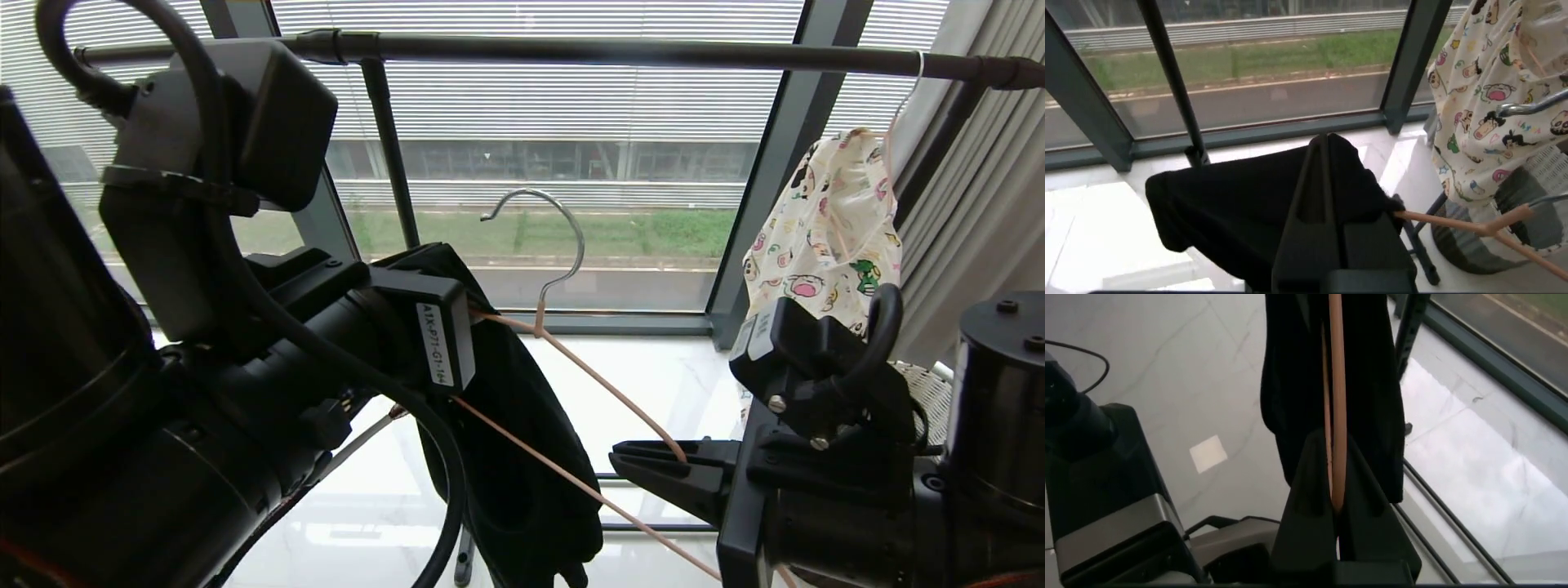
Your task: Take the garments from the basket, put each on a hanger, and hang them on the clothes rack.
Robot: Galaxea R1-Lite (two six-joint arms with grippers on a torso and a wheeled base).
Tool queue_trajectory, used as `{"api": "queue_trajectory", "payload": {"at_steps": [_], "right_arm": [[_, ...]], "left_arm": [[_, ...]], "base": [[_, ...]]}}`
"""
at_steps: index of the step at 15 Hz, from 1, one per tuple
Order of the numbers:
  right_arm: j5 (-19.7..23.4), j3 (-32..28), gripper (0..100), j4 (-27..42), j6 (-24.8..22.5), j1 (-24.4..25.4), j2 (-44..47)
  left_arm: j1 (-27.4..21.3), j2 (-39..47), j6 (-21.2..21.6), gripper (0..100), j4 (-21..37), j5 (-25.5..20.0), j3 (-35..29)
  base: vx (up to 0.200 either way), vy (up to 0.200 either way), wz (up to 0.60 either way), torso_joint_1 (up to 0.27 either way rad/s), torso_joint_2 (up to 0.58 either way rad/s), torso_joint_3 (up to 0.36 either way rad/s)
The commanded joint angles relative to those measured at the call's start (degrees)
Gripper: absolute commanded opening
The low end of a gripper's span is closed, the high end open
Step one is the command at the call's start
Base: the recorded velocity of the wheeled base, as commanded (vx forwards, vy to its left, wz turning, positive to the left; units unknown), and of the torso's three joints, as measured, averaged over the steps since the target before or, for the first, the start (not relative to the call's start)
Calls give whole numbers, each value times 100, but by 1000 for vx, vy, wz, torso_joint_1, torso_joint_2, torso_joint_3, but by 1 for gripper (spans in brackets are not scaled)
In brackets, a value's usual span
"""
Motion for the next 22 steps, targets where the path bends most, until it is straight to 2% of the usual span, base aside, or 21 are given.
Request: {"api": "queue_trajectory", "payload": {"at_steps": [1,7,11,13,14,17,22], "right_arm": [[-3,-47,0,4,-5,-5,180],[-311,-47,0,-5,-5,-93,180],[-346,-47,0,-207,-22,-93,197],[-495,-47,0,-286,-13,-84,206],[-522,-47,0,-322,-13,-84,206],[-575,-47,0,-409,-31,-49,197],[-803,-29,0,-418,-31,-23,118]], "left_arm": [[-141,-86,2,0,-3,2,66],[-194,-394,11,0,5,-15,251],[-554,-402,11,0,5,-7,295],[-554,-376,11,0,5,-7,304],[-554,-376,11,100,5,-7,339],[-440,-367,37,100,5,2,365],[254,-455,257,100,5,-33,198]], "base": [[0,0,0,0,0,0],[0,0,0,0,0,0],[0,0,0,0,0,0],[0,0,0,0,0,0],[0,0,0,0,0,0],[0,0,0,0,0,0],[0,0,0,0,0,0]]}}
